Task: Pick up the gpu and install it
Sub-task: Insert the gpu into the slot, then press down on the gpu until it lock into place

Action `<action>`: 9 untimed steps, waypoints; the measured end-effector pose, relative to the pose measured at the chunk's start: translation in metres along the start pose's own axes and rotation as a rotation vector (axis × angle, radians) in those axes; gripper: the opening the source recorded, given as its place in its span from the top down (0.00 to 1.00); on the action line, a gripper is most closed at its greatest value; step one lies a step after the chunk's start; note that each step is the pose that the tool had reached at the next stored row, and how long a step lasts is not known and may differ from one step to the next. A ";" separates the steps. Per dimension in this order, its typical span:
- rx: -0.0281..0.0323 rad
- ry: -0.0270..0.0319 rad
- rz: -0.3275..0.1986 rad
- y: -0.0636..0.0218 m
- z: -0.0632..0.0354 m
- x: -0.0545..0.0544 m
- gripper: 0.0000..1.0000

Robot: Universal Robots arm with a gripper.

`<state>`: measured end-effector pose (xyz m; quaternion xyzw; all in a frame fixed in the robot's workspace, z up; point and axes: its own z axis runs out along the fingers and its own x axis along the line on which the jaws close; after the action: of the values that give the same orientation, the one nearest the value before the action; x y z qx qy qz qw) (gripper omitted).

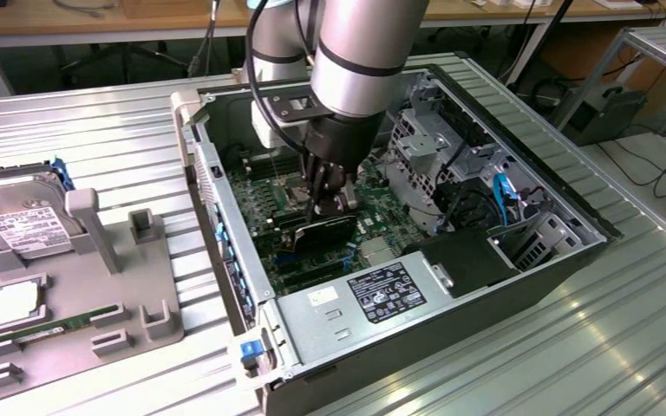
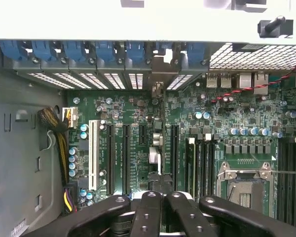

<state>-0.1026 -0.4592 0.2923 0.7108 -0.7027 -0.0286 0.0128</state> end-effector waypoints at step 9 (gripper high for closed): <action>0.0000 0.0000 0.000 0.0004 0.0000 0.000 0.89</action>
<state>-0.1030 -0.4592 0.2923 0.7108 -0.7027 -0.0287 0.0128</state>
